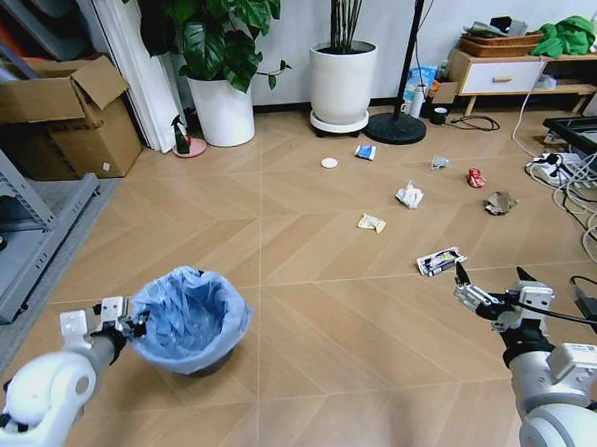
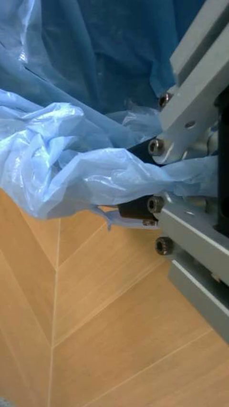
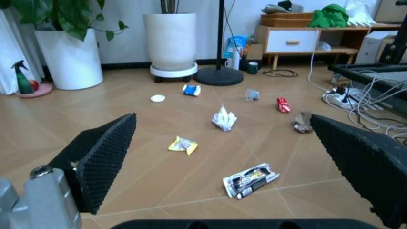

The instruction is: Pick up the trash bin and place the garbage on the floor into it.

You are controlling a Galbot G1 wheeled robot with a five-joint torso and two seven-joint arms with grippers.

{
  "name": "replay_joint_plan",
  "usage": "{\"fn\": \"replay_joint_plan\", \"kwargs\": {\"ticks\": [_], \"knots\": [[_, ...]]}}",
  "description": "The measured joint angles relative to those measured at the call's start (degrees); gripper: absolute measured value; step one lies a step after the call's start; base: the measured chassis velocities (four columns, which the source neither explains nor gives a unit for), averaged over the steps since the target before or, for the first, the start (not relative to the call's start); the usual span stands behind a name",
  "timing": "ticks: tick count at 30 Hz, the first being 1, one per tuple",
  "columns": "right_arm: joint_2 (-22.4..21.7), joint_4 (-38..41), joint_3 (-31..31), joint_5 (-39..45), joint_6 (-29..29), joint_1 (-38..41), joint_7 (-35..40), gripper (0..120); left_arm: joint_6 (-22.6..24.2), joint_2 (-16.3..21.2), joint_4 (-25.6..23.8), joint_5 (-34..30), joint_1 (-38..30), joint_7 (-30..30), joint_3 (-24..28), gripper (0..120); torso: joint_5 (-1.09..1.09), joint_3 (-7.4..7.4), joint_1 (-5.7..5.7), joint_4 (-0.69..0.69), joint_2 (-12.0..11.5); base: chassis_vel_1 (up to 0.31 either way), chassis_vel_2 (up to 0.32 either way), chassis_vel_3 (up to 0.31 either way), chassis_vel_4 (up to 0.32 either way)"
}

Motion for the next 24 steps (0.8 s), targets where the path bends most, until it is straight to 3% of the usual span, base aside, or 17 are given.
{"fn": "replay_joint_plan", "kwargs": {"ticks": [10,15,24], "knots": [[-0.4,1.7,1.2,0.3,-1.8,-0.8,0.1,100,0.0,-5.1,-7.5,2.9,4.7,-3.7,-1.0,0,0.01,0.00,0.00,-0.02,0.0,0.000,0.000,0.000,0.000],[-0.4,2.1,1.1,0.2,-2.0,-0.7,0.1,100,0.0,-6.7,-8.1,6.6,6.8,-1.7,-2.7,0,-0.01,0.00,0.00,0.00,0.0,0.000,0.000,0.000,0.000],[-0.2,2.7,1.0,0.1,-3.0,-0.8,-0.1,100,0.1,-7.4,-8.8,7.2,6.9,-1.0,-2.0,0,-0.01,0.00,0.01,-0.02,0.0,0.000,0.000,0.000,0.000]]}}
